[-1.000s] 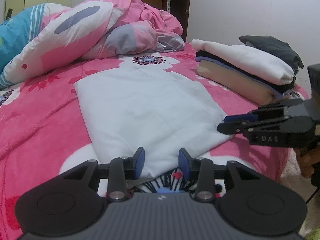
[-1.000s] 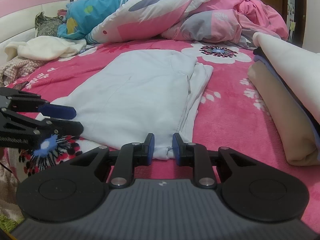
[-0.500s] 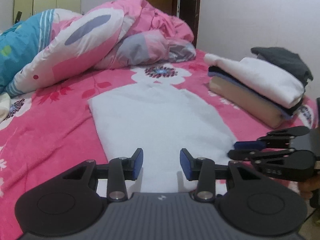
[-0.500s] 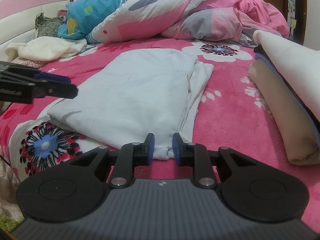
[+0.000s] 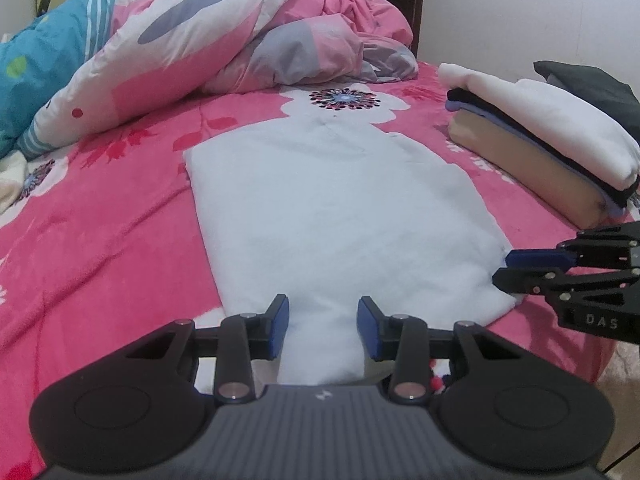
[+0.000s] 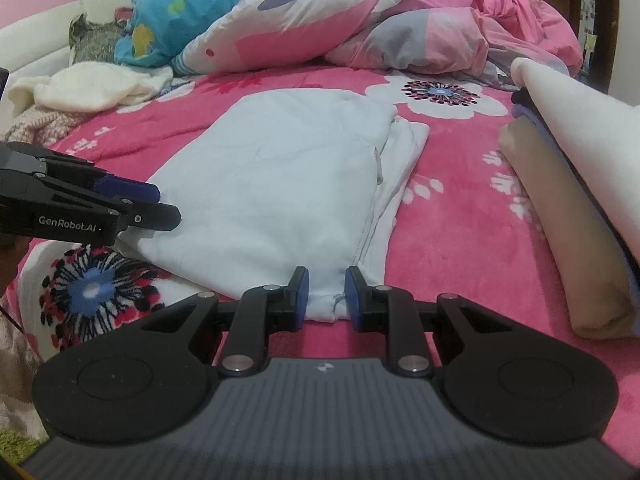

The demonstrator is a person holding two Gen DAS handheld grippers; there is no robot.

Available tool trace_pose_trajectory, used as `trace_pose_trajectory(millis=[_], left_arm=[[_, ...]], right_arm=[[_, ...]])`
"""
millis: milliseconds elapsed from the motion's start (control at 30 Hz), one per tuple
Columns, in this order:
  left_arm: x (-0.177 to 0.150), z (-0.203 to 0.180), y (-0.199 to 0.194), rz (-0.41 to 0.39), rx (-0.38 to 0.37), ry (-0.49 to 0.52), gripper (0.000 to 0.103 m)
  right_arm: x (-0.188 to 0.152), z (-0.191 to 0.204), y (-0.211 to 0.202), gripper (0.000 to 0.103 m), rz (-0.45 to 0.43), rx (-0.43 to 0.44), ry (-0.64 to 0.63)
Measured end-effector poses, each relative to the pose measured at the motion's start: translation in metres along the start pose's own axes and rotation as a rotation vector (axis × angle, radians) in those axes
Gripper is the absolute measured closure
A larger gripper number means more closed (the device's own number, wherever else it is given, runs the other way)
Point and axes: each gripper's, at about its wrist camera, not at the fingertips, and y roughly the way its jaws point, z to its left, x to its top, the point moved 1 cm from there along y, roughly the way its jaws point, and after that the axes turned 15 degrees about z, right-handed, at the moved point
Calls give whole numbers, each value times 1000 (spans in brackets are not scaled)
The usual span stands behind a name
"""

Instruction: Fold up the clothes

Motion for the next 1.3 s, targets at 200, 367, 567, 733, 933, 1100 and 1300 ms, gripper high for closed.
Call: trace_pose_trajectory(millis=[200,367,567,733,933,1100,1300], left_arm=[[5,-1,1,28,5,-15,63],[9,-2,2,49,14,-23,62],[10,-4,3,60,21,-38,61],[13,-8,3,73,41,-38,58],[13,-11,3,81,60,-35,56],[13,-12,3,80,66,-26,54],[10,2,-15,18,24,-58,49]], right_arm=[[27,11,-34,82,-75,-57,-37],[43,15,-30,81,-89,-52,-48],[30,10,20,81,44,-80,-59],[48,11,4,81,0,-96,-61],[63,7,11,81,-7,-106,-57],[49,2,39,81,52,-114,-69],[58,-16,12,77,-19,-59,63]])
